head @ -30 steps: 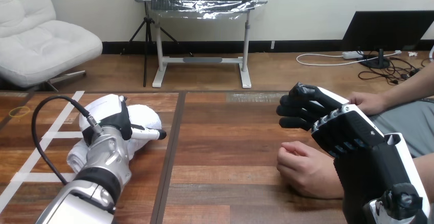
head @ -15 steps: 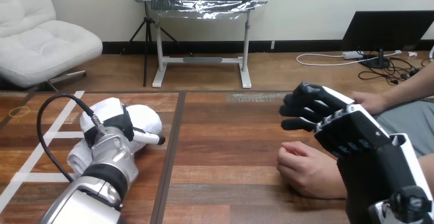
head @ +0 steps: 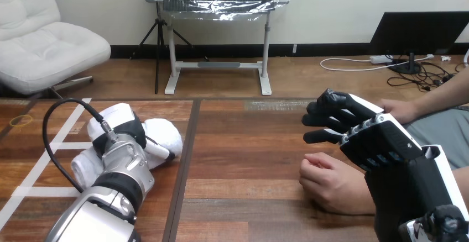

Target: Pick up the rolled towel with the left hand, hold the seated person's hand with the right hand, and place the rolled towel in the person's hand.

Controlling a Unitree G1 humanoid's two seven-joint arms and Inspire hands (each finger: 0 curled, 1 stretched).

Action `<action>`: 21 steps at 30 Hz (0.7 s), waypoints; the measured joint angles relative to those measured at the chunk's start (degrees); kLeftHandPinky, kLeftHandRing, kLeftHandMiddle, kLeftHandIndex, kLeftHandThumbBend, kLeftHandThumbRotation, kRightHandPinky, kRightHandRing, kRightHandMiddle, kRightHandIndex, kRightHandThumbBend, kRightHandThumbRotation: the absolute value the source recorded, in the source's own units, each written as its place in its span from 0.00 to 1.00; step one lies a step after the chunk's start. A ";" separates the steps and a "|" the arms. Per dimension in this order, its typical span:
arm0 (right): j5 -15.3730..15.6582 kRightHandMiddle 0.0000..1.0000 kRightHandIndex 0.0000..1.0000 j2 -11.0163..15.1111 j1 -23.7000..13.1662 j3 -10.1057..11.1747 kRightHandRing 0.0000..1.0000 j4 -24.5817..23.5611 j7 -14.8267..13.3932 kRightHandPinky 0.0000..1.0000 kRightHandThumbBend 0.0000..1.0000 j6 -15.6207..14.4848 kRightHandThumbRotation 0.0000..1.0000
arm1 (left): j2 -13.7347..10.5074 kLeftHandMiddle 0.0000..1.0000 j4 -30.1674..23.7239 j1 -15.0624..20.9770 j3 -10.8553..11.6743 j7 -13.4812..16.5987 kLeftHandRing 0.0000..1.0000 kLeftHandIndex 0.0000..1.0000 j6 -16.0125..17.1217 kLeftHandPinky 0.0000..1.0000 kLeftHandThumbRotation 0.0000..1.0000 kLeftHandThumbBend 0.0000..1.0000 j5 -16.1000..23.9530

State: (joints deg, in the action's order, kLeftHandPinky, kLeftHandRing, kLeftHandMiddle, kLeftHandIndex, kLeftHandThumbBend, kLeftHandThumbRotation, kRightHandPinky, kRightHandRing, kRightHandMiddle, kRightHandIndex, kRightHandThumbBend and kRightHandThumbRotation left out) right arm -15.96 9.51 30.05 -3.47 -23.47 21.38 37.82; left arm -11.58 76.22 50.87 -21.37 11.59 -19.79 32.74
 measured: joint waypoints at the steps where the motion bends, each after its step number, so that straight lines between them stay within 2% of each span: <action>1: -0.03 0.79 0.79 0.00 0.00 0.00 0.76 0.00 0.04 0.67 0.98 0.07 1.00 | 0.03 0.35 0.00 0.00 0.00 0.20 0.24 0.65 0.10 0.15 0.03 0.78 -0.22; 9: -0.07 0.79 0.79 -0.01 0.00 0.02 0.76 0.00 0.10 0.67 0.98 0.59 1.00 | 0.09 0.32 0.00 0.00 -0.16 1.60 0.22 0.60 1.13 0.14 0.00 0.74 -0.51; 21: -0.07 0.79 0.79 -0.01 -0.02 0.14 0.76 0.00 0.10 0.66 0.97 1.15 1.00 | 0.15 0.34 0.03 -0.02 -0.14 2.48 0.24 0.59 2.28 0.16 0.00 0.69 -0.68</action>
State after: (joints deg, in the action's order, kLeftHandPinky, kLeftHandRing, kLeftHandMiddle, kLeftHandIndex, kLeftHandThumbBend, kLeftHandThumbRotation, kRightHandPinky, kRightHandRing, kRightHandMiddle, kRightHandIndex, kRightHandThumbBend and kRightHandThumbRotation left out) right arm -16.04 9.51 30.03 -3.33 -23.48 21.48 38.96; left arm -11.43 76.25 50.84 -21.51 14.07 -17.50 32.06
